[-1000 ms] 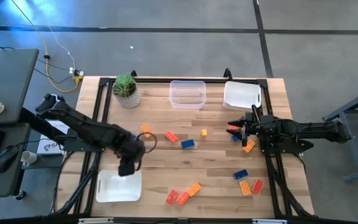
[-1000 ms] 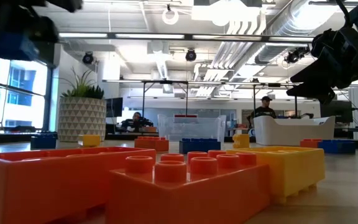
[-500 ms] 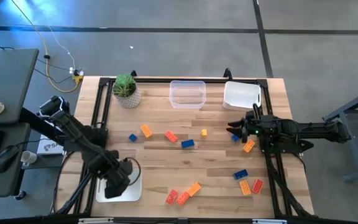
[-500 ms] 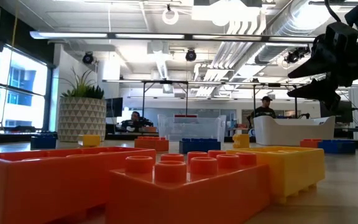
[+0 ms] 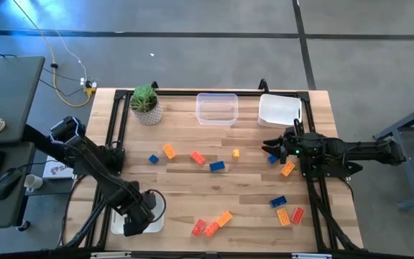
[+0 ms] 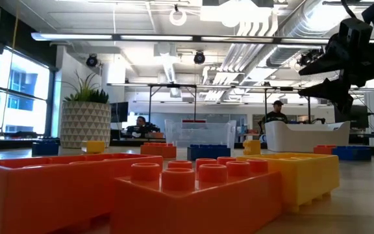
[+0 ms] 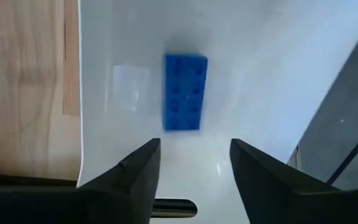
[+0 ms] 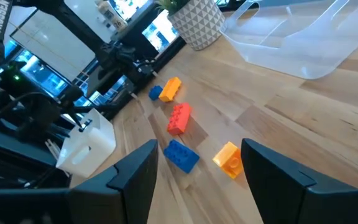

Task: Sort & place blocks by color
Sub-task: Put the blue game piece into the bottom white bin, then put the yellow game piece into the top white bin

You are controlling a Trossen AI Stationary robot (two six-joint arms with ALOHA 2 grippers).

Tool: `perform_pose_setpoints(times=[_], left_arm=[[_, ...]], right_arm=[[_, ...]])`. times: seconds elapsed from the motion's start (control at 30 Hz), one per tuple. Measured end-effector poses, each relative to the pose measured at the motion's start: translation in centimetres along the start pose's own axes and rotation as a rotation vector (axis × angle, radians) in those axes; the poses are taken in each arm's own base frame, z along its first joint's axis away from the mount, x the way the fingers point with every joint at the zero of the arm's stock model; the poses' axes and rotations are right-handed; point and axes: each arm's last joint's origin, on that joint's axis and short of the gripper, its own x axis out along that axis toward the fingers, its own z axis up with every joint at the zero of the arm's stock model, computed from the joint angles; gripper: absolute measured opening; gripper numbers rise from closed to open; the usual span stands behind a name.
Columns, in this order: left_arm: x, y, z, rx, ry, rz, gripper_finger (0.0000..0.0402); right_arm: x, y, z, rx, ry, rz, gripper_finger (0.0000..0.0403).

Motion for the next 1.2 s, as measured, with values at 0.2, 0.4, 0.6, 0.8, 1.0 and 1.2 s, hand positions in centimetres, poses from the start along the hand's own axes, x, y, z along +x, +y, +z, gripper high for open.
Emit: perform_pose_setpoints(times=[0.2, 0.4, 0.6, 0.8, 1.0, 1.2], left_arm=[[0.1, 0.1, 0.3, -0.04, 0.0, 0.002, 0.0225], [-0.2, 0.7, 1.1, -0.088, -0.017, 0.006, 0.0218], [-0.8, 1.7, 2.0, -0.029, -0.067, 0.039, 0.0201], [-2.5, 4.5, 3.5, -0.022, -0.098, 0.102, 0.0193], [-4.7, 7.4, 4.0, -0.007, -0.165, 0.162, 0.0193], [-6.9, 10.8, 5.1, -0.012, -0.328, 0.318, 0.0193]], right_arm=[[0.0, 0.2, 0.2, 0.051, -0.008, 0.019, 0.0218], [-0.6, 1.8, 2.1, -0.031, -0.062, 0.063, 0.0218], [-0.9, 4.0, 4.8, -0.129, -0.124, 0.017, 0.0218], [0.3, 6.1, 7.0, -0.168, -0.033, -0.095, 0.0218], [2.7, 7.7, 8.6, -0.123, 0.104, -0.294, 0.0218], [5.3, 9.3, 9.7, 0.009, 0.176, -0.396, 0.0218]])
